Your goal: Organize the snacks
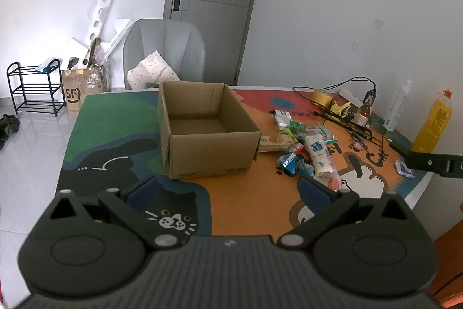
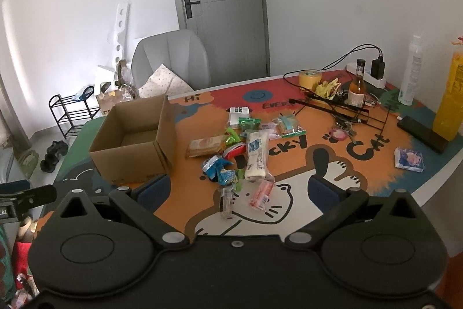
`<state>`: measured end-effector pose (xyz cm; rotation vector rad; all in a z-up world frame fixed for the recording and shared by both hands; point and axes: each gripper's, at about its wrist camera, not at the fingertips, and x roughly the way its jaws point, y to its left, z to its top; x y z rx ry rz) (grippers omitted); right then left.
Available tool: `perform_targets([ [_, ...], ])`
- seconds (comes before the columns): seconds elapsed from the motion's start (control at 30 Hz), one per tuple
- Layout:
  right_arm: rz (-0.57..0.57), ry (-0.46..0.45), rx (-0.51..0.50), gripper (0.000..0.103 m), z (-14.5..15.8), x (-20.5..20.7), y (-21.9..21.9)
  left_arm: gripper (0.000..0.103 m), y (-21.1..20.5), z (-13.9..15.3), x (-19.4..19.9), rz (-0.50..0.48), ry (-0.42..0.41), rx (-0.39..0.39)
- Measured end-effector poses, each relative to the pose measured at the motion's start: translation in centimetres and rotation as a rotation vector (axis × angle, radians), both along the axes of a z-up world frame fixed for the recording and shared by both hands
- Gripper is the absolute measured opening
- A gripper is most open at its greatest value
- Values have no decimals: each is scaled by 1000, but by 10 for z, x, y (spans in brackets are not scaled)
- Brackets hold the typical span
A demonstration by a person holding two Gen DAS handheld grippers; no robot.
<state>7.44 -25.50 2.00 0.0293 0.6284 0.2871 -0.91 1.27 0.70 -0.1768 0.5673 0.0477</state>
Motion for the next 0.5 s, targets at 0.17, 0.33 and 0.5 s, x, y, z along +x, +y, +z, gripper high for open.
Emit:
perform_targets([
  [0.17, 14, -14, 10, 103, 2, -2, 0, 103, 0, 0, 1, -4, -3, 0],
  [0.33, 10, -18, 6, 103, 3, -3, 1, 103, 0, 0, 1, -3, -5, 0],
  [0.5, 8, -17, 6, 103, 3, -4, 0, 103, 0, 0, 0, -3, -6, -1],
])
